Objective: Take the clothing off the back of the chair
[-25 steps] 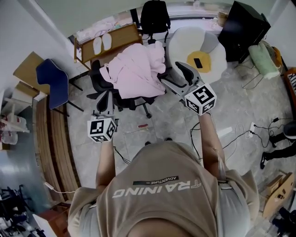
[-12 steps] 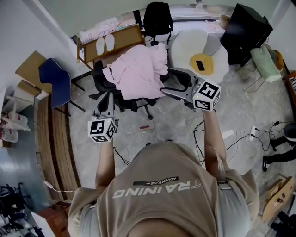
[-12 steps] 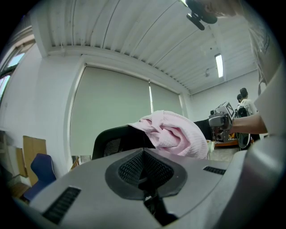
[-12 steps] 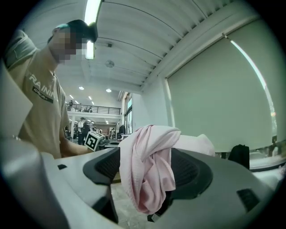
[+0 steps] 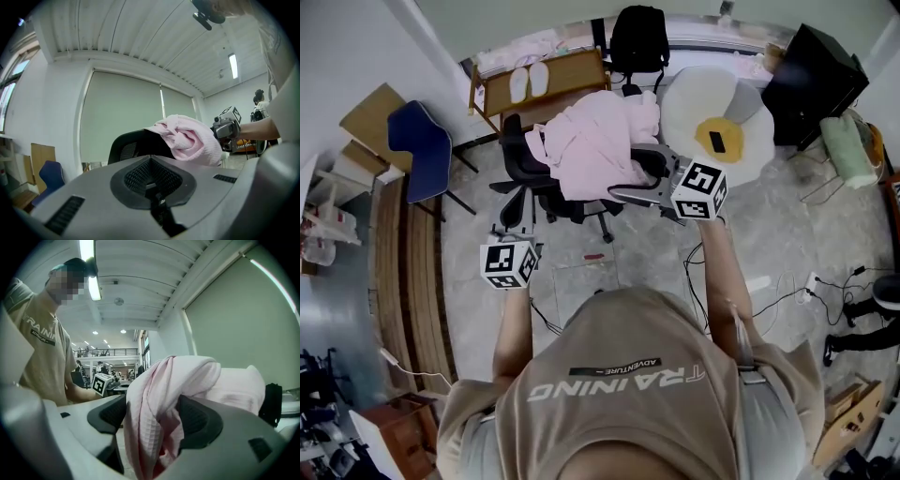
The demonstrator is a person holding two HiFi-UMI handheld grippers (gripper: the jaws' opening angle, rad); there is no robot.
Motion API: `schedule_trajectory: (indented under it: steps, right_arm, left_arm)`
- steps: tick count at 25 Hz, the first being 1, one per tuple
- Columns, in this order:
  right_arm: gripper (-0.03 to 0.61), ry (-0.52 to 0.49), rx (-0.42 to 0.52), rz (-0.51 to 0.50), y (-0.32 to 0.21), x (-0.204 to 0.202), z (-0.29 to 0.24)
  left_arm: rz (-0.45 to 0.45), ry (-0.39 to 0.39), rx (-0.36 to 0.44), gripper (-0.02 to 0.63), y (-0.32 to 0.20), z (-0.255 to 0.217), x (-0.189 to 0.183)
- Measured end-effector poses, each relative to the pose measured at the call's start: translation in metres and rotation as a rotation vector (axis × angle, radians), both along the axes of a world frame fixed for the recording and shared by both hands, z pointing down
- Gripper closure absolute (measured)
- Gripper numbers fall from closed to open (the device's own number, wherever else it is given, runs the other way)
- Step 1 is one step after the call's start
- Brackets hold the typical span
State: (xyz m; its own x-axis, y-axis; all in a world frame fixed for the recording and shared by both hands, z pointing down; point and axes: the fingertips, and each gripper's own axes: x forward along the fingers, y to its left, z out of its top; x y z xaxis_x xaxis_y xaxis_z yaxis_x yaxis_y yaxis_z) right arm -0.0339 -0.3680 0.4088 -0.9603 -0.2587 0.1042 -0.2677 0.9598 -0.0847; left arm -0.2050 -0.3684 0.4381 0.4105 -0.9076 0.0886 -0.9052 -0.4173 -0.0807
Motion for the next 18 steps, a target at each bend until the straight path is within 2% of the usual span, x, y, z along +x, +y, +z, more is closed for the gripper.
schedule_trajectory:
  steps: [6, 12, 18]
  right_arm:
    - [0.244, 0.071, 0.029, 0.003, -0.009, -0.028, 0.010]
    - [0.245, 0.051, 0.028, 0.020, -0.012, -0.030, 0.011]
    - [0.245, 0.063, 0.032, 0.034, -0.014, -0.031, 0.012]
  left_arm:
    - [-0.032, 0.002, 0.001, 0.601, 0.006, 0.001, -0.020]
    - [-0.038, 0.007, -0.003, 0.601, 0.001, 0.003, -0.039]
    - [0.000, 0.011, 0.007, 0.600, -0.006, 0.001, -0.033]
